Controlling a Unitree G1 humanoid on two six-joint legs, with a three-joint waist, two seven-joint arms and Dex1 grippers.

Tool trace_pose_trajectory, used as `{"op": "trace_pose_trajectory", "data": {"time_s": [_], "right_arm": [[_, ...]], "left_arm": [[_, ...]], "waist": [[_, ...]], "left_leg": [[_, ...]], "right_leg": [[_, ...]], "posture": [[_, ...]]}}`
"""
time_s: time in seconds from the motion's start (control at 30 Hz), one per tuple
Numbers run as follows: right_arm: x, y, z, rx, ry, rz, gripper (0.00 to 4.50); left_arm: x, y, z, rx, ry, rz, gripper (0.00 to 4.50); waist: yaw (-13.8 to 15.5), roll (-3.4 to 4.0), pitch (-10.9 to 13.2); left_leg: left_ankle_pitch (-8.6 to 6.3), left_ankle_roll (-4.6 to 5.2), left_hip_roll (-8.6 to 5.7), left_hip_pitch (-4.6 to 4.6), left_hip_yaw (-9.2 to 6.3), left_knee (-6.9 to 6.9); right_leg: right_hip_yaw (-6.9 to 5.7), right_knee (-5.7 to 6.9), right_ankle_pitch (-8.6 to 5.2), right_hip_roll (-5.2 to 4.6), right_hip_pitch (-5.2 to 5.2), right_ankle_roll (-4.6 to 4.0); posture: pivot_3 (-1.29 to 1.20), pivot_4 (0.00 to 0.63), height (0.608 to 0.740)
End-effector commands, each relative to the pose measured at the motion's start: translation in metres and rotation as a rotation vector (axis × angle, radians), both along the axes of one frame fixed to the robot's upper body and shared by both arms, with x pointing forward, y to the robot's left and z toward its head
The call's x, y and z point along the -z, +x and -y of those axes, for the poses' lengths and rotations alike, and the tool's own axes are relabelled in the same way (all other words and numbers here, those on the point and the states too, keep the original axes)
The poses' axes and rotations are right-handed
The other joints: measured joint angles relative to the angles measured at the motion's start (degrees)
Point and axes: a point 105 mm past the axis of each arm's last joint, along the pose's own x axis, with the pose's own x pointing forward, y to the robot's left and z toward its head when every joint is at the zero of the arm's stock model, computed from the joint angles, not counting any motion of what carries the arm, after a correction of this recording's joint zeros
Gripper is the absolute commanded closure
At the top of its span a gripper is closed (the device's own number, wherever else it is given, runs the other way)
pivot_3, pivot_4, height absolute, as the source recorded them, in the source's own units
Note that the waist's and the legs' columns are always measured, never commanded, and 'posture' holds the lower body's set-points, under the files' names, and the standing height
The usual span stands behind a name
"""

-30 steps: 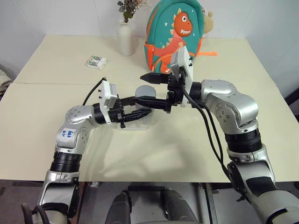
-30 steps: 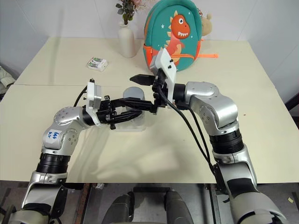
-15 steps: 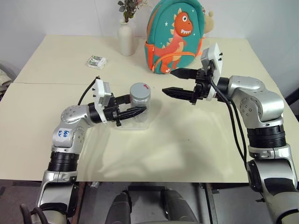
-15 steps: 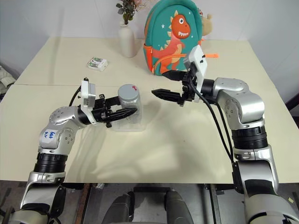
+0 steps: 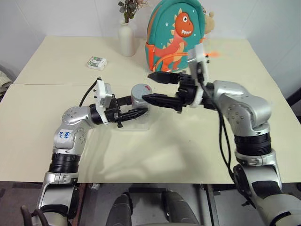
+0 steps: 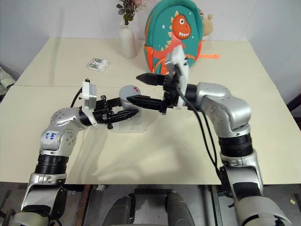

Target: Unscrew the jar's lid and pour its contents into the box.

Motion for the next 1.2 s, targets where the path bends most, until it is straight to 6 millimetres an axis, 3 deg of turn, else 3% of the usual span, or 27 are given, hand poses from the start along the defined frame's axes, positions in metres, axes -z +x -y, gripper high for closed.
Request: {"op": "trace_pose_trajectory", "data": {"time_s": [0.03, 0.37, 0.63, 1.2], "right_arm": [[-0.01, 0.0, -0.009, 0.027, -0.008, 0.064, 0.01], [-0.006, 0.008, -0.014, 0.063, -0.036, 0.082, 0.01], [-0.017, 0.001, -0.002, 0.024, 0.003, 0.092, 0.01], [-0.011, 0.008, 0.019, 0.046, -0.027, 0.071, 0.01]], "left_arm": [[-0.012, -0.002, 0.005, 0.025, -0.011, 0.056, 2.41], [-0.014, -0.002, 0.007, 0.036, -0.014, 0.057, 2.41], [-0.013, -0.002, 0.005, 0.031, -0.011, 0.056, 2.41], [-0.013, -0.002, 0.004, 0.023, -0.011, 0.06, 2.41]], "waist": [[0.06, 0.0, 0.0], [-0.07, 0.0, 0.0], [-0.03, 0.0, 0.0], [-0.04, 0.0, 0.0]], "left_leg": [[0.0, 0.0, 0.0, -0.01, 0.0, 0.0], [0.0, 0.0, 0.01, -0.01, -0.01, -0.01], [0.0, 0.0, 0.01, -0.02, -0.01, -0.02], [0.0, 0.0, 0.0, -0.01, 0.0, -0.01]], "right_leg": [[0.0, 0.0, 0.0, 0.0, 0.0, 0.0], [-0.01, 0.01, 0.0, 0.01, -0.01, 0.0], [-0.01, 0.0, 0.0, 0.01, -0.01, 0.0], [-0.01, -0.01, 0.0, 0.01, -0.01, 0.0]], "posture": [[0.0, 0.15, 0.74], [0.0, 0.15, 0.74], [0.0, 0.15, 0.74], [0.0, 0.15, 0.74]]}}
